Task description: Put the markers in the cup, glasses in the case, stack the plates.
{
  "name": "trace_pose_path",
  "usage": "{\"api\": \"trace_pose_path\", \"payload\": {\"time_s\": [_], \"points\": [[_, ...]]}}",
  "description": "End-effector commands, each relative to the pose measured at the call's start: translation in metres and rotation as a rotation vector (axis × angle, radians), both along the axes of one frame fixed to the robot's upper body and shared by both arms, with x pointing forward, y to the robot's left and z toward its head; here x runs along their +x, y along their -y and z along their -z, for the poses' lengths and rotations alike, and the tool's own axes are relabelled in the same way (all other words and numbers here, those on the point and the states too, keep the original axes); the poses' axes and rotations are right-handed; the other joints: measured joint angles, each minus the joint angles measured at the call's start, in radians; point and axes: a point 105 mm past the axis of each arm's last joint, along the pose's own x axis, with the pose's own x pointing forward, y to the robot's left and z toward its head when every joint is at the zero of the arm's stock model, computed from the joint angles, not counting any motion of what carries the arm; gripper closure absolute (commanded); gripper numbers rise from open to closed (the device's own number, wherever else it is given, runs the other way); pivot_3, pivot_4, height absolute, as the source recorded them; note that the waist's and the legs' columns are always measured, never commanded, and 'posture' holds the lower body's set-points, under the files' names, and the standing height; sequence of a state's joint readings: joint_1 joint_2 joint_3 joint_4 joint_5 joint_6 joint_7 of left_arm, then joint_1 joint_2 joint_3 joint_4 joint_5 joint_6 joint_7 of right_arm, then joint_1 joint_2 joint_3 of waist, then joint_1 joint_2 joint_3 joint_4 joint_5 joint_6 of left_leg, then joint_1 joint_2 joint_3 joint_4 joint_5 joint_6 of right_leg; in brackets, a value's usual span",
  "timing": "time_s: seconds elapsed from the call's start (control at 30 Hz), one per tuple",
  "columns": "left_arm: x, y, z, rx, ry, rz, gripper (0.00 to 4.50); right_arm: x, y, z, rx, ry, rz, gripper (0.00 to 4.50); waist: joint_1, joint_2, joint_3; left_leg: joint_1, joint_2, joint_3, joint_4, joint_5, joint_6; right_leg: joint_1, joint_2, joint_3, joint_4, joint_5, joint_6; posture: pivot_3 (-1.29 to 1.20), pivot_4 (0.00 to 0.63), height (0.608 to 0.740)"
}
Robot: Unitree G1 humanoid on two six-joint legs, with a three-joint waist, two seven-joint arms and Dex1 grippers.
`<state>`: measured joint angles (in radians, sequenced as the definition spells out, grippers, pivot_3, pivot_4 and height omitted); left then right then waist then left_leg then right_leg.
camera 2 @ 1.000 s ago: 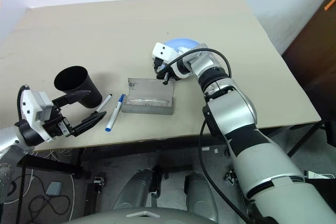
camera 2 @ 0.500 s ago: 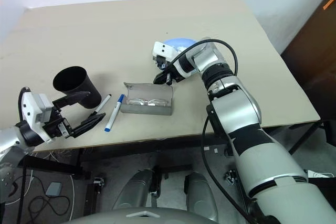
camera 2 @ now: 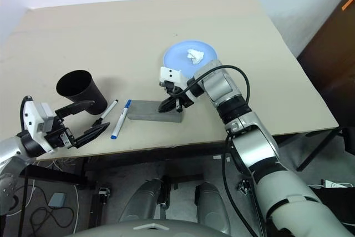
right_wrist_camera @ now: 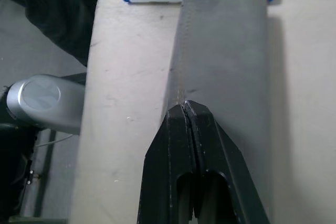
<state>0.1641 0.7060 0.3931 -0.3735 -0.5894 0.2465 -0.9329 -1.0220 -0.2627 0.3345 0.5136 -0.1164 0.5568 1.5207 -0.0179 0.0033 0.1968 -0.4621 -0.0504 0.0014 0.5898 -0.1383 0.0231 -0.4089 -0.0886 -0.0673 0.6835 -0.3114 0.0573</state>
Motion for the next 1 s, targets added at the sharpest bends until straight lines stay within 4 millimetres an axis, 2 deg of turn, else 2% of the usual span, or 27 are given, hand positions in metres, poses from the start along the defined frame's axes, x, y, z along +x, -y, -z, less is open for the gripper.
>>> {"api": "trace_pose_path", "payload": {"time_s": [0.03, 0.1, 0.27, 0.4, 0.53, 0.7, 1.0], "points": [[-0.003, -0.006, -0.012, 0.005, 0.051, -0.03, 0.0, -0.004, -0.004, 0.003, -0.002, 0.022, 0.002, 4.46, -0.001, 0.0, 0.0, 0.0, 0.0, 0.0, 0.0, 0.0, 0.0, 0.0, 0.0, 0.0, 0.0, 0.0, 0.0, 0.0, 0.15, 0.712], [-0.004, -0.008, -0.013, -0.008, 0.05, -0.048, 0.0, -0.005, -0.007, 0.002, 0.014, 0.029, 0.009, 4.46, -0.002, 0.0, 0.0, 0.0, 0.0, 0.0, 0.0, 0.0, 0.0, 0.0, 0.0, 0.0, 0.0, 0.0, 0.0, 0.0, 0.15, 0.712], [-0.008, -0.014, -0.015, -0.02, 0.026, -0.102, 0.0, -0.007, -0.011, -0.022, 0.136, 0.028, 0.012, 4.46, -0.001, 0.0, 0.0, 0.0, 0.001, 0.0, 0.0, 0.0, 0.0, 0.0, 0.0, 0.0, -0.001, 0.0, 0.0, 0.0, 0.15, 0.712], [-0.013, -0.017, -0.015, -0.02, -0.013, -0.172, 0.0, -0.017, -0.001, -0.04, 0.234, 0.052, -0.034, 4.46, 0.004, 0.0, 0.0, -0.001, 0.001, 0.0, 0.0, 0.0, 0.0, 0.0, 0.0, 0.0, -0.003, 0.0, 0.0, 0.0, 0.15, 0.712], [-0.017, -0.021, -0.014, -0.045, -0.084, -0.288, 0.0, -0.018, 0.007, -0.041, 0.25, 0.051, -0.004, 4.46, 0.003, -0.001, 0.0, -0.001, 0.001, 0.0, 0.0, -0.001, 0.001, 0.001, 0.0, 0.0, -0.004, 0.0, 0.0, 0.0, 0.15, 0.712], [-0.018, -0.029, -0.003, -0.025, -0.181, -0.423, 0.0, -0.018, 0.014, -0.052, 0.295, 0.055, 0.019, 4.46, 0.001, -0.001, 0.0, -0.001, 0.001, 0.0, -0.001, -0.001, 0.001, 0.001, 0.0, 0.0, -0.004, 0.0, 0.0, 0.0, 0.15, 0.712], [0.0, -0.037, 0.02, 0.035, -0.281, -0.491, 0.0, -0.003, 0.019, -0.057, 0.303, 0.1, 0.12, 4.46, 0.006, -0.001, 0.0, -0.001, 0.001, 0.0, 0.0, -0.001, 0.001, 0.002, 0.0, 0.0, -0.006, 0.0, 0.0, 0.0, 0.15, 0.712]]}}
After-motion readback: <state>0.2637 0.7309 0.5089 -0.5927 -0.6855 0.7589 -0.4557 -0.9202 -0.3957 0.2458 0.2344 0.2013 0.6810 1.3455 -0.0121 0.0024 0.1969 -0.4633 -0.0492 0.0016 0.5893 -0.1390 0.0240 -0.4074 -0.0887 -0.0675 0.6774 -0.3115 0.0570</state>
